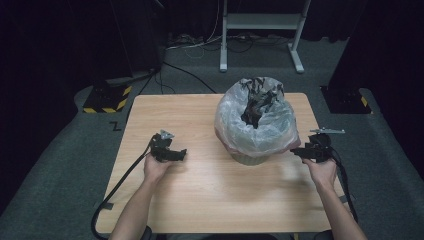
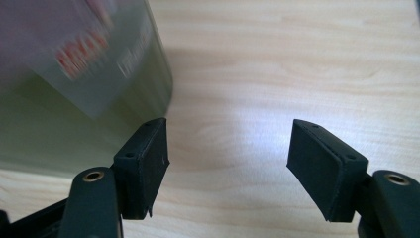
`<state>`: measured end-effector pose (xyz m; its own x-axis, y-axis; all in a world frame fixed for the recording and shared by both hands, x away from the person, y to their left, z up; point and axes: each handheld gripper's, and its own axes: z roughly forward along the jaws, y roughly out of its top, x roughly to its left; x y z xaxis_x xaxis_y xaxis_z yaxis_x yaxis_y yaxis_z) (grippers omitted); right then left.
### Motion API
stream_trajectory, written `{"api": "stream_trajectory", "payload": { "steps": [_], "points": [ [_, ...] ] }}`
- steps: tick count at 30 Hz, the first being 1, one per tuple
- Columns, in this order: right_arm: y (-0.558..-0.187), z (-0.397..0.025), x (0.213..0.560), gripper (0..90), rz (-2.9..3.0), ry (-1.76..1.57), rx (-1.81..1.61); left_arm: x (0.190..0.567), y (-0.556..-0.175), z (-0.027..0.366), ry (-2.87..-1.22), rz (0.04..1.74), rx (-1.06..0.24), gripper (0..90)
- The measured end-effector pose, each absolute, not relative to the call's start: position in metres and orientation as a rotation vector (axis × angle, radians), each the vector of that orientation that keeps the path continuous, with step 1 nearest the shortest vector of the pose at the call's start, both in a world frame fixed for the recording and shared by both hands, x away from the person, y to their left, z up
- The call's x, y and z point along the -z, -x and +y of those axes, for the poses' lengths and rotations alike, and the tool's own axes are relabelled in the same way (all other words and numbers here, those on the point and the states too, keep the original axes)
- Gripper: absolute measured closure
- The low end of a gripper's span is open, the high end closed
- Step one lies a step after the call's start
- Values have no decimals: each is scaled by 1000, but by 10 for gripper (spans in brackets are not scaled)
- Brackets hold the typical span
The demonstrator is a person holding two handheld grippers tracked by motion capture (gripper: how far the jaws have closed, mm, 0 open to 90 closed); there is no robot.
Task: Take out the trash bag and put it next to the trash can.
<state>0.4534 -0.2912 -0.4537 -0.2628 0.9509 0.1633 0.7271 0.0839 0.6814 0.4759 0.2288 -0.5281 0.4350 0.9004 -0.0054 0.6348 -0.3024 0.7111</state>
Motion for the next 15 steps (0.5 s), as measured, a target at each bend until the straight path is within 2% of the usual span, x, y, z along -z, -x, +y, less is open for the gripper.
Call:
{"api": "stream_trajectory", "payload": {
  "steps": [7,9,15],
  "points": [
    [-450,-295,430,334,1989,-1611,-1083,528,-476,228,-2039,1293,-535,45],
    [-449,-298,423,338,1966,-1606,-1107,528,-475,228,-2033,1293,-539,76],
    [-445,-313,420,341,1941,-1648,-1096,528,-475,228,-2027,1295,-543,89]
  ]
}}
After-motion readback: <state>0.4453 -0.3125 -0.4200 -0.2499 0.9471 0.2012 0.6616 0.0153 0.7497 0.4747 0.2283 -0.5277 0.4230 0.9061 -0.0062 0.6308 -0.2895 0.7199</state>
